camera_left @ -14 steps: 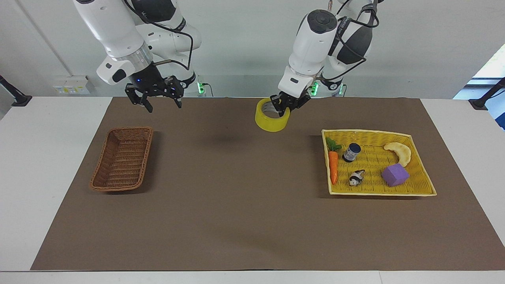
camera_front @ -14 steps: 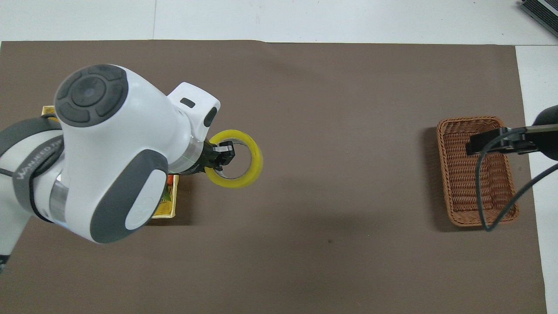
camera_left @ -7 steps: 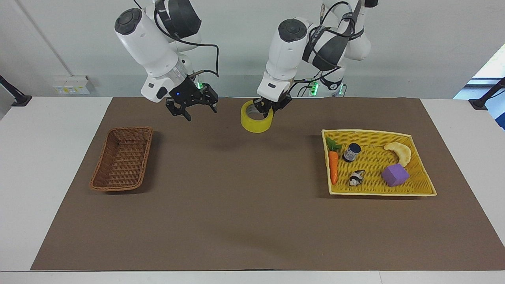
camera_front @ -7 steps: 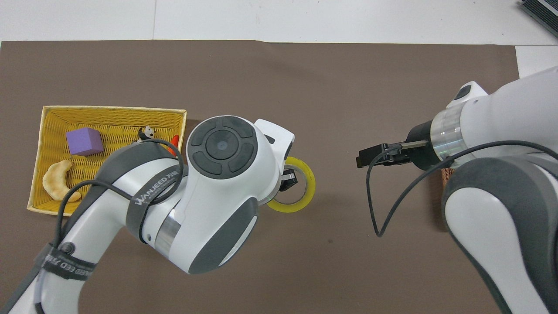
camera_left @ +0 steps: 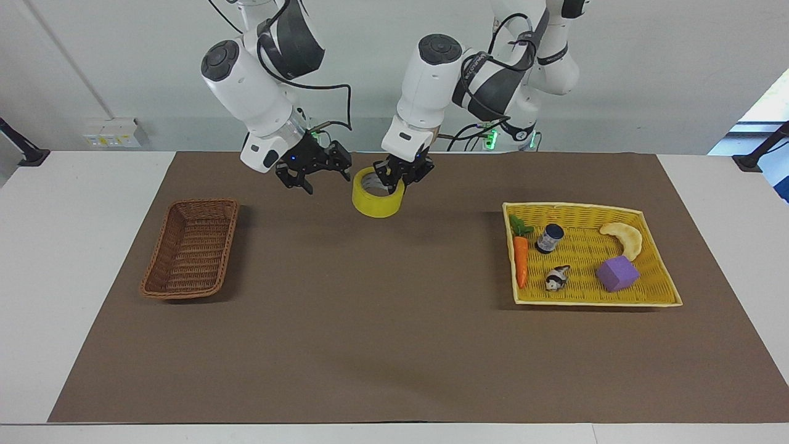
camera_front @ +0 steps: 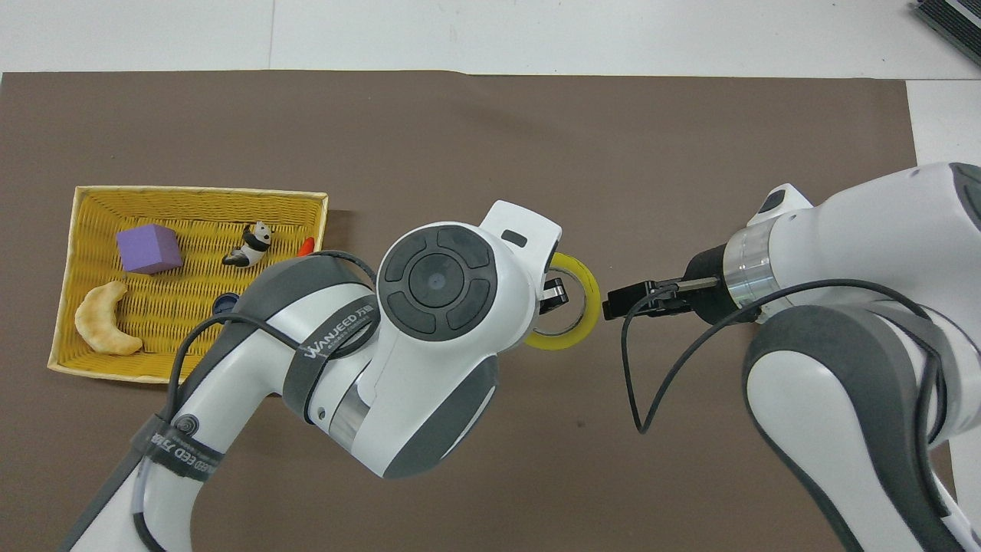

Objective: Move tape to another basket
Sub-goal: 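Grasp the tape rim with the right gripper beside the left gripper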

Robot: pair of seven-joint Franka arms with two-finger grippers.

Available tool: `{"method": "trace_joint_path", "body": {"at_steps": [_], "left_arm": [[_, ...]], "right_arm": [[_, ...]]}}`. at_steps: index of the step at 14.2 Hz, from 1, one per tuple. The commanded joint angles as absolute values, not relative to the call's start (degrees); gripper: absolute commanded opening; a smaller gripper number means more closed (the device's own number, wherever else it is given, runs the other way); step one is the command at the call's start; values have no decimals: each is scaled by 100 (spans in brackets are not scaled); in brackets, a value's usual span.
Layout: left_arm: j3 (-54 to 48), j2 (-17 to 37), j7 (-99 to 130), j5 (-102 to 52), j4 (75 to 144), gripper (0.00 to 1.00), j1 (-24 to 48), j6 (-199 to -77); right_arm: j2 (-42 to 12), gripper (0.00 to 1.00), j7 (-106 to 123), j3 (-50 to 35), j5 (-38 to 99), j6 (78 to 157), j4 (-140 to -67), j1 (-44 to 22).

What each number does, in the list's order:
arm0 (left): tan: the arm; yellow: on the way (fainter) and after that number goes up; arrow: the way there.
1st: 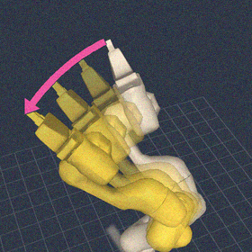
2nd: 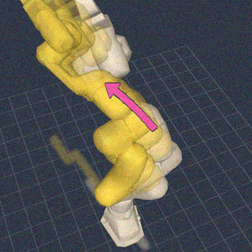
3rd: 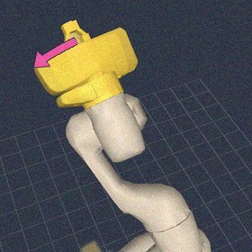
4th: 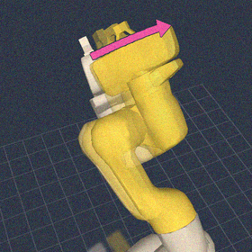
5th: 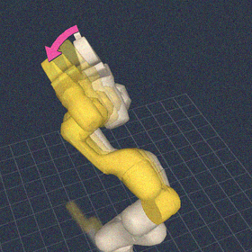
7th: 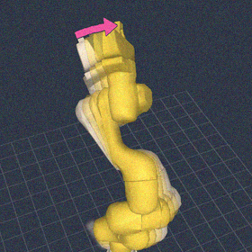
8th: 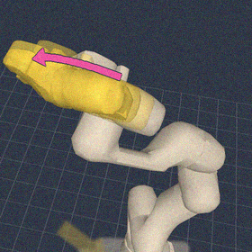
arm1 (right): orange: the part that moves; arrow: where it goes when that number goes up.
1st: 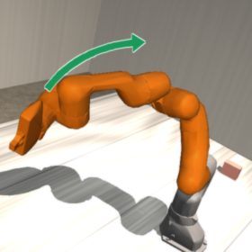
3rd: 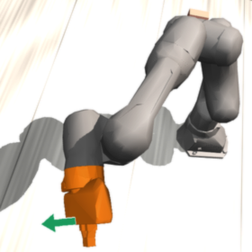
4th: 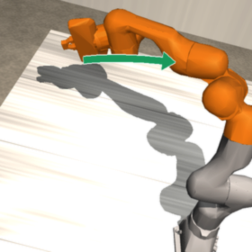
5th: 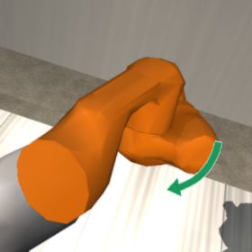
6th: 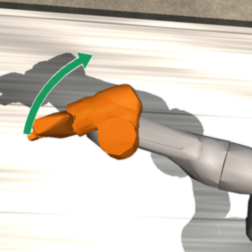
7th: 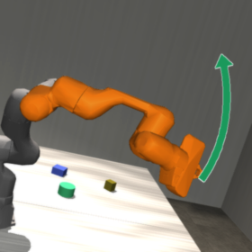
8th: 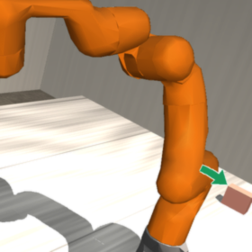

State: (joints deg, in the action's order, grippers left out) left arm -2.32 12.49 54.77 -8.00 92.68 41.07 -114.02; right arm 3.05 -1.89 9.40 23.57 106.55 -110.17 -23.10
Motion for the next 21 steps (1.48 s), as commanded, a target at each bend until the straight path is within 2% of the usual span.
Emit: {"method": "trace_joint_path", "body": {"at_steps": [1, 15, 16, 17, 18, 19, 21], "left_arm": [[-158, 1494, 5643, -756, 9132, 0, 4342, -11662], [-360, 1424, 6284, -782, 8877, 0, 4465, -11883], [-395, 1415, 6284, -782, 8877, 0, 4465, -11883], [-396, 1415, 6293, -782, 8877, 0, 4465, -11883], [-396, 1415, 6293, -782, 8877, 0, 4465, -11883], [-396, 1415, 6284, -782, 8877, 0, 4465, -11883], [-422, 1415, 6284, -782, 8877, 0, 4465, -11883]], "right_arm": [[492, 100, 17, 923, 2680, 10767, -11303, -2215], [466, 100, 852, 923, 3032, 10793, -11628, -1942], [466, 82, 957, 932, 3032, 10776, -11628, -1916], [466, 46, 958, 932, 3032, 10741, -11628, -1846], [466, 16, 949, 932, 3032, 10705, -11628, -1811], [466, 0, 914, 932, 3067, 10627, -11619, -1758], [448, 0, 914, 932, 3164, 10512, -11584, -1670]]}}
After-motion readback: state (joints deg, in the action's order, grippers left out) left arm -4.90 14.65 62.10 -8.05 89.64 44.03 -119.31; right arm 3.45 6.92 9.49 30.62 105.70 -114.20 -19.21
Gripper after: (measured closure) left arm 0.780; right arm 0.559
